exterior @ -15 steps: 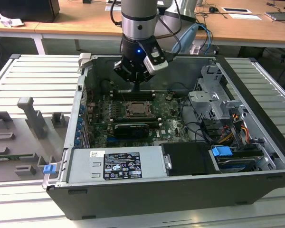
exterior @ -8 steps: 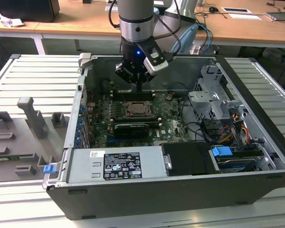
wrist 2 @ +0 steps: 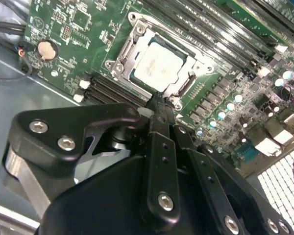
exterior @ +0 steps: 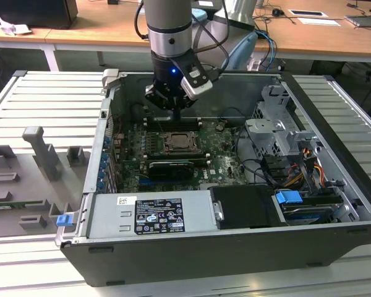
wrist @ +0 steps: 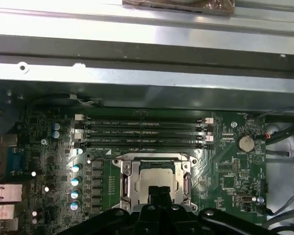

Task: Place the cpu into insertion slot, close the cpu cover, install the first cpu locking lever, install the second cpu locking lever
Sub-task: 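Install the first cpu locking lever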

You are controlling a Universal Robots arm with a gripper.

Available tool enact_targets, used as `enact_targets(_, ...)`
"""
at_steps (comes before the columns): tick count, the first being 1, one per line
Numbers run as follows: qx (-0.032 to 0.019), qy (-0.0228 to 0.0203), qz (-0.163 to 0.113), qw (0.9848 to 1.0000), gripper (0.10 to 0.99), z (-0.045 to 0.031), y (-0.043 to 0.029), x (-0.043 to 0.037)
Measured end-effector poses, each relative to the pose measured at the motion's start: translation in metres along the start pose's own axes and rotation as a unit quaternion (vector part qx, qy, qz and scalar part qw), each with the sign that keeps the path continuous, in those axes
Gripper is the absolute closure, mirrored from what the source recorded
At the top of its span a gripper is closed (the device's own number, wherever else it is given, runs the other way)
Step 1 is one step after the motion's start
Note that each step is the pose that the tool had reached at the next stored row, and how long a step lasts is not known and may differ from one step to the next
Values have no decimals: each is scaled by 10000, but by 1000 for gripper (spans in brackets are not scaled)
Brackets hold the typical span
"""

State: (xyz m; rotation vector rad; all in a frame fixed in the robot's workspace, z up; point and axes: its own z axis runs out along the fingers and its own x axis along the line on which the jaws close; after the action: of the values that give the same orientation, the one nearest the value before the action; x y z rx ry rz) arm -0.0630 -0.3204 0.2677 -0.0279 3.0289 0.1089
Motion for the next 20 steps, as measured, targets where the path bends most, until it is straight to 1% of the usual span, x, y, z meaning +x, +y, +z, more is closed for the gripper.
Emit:
enact_targets(1, -1, 38, 2, 10000, 980, 0, 0, 0)
enact_targets(2, -3, 99, 8, 10000, 980, 0, 0, 1)
enact_targets(3, -7, 211, 16, 9998, 980, 0, 1, 1)
enact_targets(4, -13, 370, 27, 9993, 980, 0, 1, 0)
enact_targets(5, -16, 403, 30, 9992, 980, 2, 1, 0)
enact_targets(6, -20, 419, 33, 9991, 980, 5, 1, 3)
enact_targets(7, -21, 422, 34, 9991, 980, 7, 0, 8)
enact_targets(11, -21, 422, 33, 9991, 980, 11, 0, 20)
enact_targets(20, -22, 421, 32, 9991, 980, 7, 2, 102)
